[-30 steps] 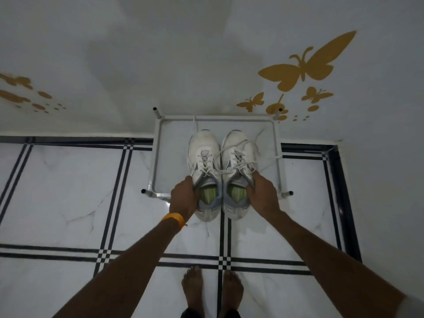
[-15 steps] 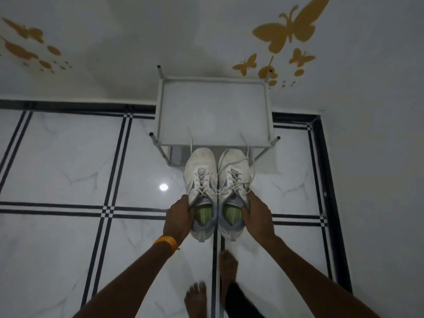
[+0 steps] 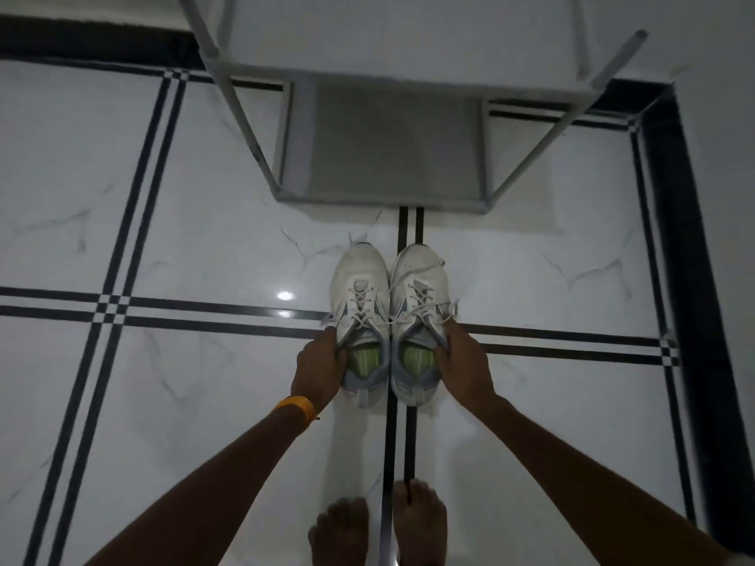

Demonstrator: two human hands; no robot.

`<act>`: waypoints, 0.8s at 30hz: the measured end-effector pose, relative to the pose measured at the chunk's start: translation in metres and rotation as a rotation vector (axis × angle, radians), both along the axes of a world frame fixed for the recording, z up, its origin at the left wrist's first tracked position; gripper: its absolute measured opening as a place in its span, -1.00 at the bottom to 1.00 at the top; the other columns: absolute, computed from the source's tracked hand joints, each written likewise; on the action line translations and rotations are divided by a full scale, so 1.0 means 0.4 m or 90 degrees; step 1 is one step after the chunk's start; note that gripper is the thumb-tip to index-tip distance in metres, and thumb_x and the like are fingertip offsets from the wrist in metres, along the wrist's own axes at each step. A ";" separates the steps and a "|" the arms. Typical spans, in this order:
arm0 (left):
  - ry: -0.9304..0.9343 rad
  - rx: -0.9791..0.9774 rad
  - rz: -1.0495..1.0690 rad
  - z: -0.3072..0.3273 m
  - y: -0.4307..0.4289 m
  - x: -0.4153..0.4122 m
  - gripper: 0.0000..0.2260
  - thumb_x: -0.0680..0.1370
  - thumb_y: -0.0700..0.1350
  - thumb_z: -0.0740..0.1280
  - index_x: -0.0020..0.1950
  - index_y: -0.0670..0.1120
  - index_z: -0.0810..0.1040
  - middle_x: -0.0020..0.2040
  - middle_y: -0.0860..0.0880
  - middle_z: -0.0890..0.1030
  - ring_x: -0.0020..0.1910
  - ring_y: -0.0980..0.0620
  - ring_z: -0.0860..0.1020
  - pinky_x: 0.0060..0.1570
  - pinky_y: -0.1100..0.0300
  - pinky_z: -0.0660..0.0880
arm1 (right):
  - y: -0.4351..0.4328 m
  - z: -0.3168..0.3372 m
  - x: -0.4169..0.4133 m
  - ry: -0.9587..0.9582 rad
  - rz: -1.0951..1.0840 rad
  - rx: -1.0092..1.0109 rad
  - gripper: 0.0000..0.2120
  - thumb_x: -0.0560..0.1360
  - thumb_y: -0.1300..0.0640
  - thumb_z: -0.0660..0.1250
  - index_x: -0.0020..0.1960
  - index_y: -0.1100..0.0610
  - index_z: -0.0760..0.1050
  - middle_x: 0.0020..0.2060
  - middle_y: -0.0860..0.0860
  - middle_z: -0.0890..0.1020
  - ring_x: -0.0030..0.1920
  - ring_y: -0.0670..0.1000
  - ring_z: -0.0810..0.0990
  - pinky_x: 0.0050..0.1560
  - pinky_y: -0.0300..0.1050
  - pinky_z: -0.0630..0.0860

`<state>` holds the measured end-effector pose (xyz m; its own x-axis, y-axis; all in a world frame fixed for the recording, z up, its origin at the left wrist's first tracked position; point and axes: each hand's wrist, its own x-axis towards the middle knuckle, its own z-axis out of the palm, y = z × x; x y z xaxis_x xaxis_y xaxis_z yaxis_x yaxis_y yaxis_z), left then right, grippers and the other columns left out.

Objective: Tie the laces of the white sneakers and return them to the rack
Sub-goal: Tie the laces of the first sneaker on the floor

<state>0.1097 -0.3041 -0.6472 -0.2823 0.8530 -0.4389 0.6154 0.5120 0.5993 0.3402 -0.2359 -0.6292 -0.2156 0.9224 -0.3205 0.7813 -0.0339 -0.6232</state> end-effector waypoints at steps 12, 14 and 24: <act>0.074 0.210 -0.012 -0.208 -0.029 -0.022 -0.78 0.55 0.13 0.23 0.03 0.00 0.45 -0.32 0.20 0.45 -0.37 0.23 0.46 -0.40 0.35 0.29 | -0.014 -0.169 0.022 -0.173 0.003 0.032 -0.64 0.53 -0.17 0.24 0.17 0.05 0.52 -0.02 0.03 0.64 -0.08 0.06 0.61 -0.13 -0.09 0.51; 0.082 0.317 0.029 -0.200 -0.018 -0.039 -0.77 0.57 0.07 0.24 0.13 -0.03 0.48 -0.21 0.21 0.46 -0.33 0.29 0.46 -0.36 0.46 0.29 | 0.006 -0.111 0.010 -0.217 -0.013 0.199 -0.71 0.53 -0.11 0.26 0.04 0.08 0.58 -0.09 0.03 0.62 -0.14 0.04 0.59 -0.19 -0.14 0.39; 0.019 0.353 -0.216 -0.187 0.061 -0.084 -0.92 0.59 -0.11 0.34 0.02 -0.08 0.60 -0.17 0.02 0.62 -0.30 0.16 0.53 -0.27 0.37 0.43 | 0.066 -0.143 -0.149 -0.076 0.340 0.153 -0.90 0.48 0.14 0.41 -0.04 0.11 0.66 -0.14 0.04 0.72 -0.13 0.03 0.66 -0.05 0.05 0.58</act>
